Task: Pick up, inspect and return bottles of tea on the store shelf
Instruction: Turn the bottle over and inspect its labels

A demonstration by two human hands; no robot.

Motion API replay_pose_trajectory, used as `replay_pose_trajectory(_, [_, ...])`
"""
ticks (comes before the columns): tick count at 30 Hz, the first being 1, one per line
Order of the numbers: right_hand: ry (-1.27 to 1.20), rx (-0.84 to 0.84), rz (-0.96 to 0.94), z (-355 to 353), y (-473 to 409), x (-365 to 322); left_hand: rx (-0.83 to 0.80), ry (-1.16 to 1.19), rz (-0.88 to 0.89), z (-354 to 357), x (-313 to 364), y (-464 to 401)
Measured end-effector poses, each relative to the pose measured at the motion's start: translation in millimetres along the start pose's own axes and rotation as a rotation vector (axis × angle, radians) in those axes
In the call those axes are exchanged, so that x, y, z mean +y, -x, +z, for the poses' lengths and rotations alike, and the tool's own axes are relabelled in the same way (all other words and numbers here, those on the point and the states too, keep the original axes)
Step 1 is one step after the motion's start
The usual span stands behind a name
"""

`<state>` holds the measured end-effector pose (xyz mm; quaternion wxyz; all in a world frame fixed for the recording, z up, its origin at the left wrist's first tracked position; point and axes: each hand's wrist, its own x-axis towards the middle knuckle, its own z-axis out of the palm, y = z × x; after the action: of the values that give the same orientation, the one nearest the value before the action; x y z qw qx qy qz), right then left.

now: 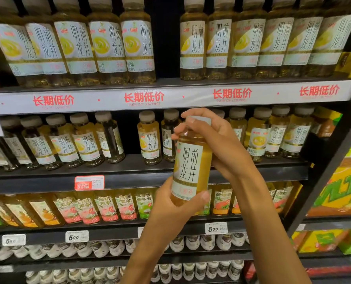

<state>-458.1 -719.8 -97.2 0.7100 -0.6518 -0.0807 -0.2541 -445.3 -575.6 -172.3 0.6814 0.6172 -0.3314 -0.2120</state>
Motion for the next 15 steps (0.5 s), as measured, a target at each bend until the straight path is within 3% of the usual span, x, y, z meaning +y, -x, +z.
replay_pose_trajectory(9, [-0.268, -0.103, 0.064, 0.2, -1.5, -0.4, -0.18, 0.067, -0.157, -14.8, -2.6, 2.5])
replay_pose_trajectory(15, [-0.169, -0.037, 0.051, -0.9, -5.4, 3.9, -0.104, -0.011, -0.035, -11.8, 8.6, -0.1])
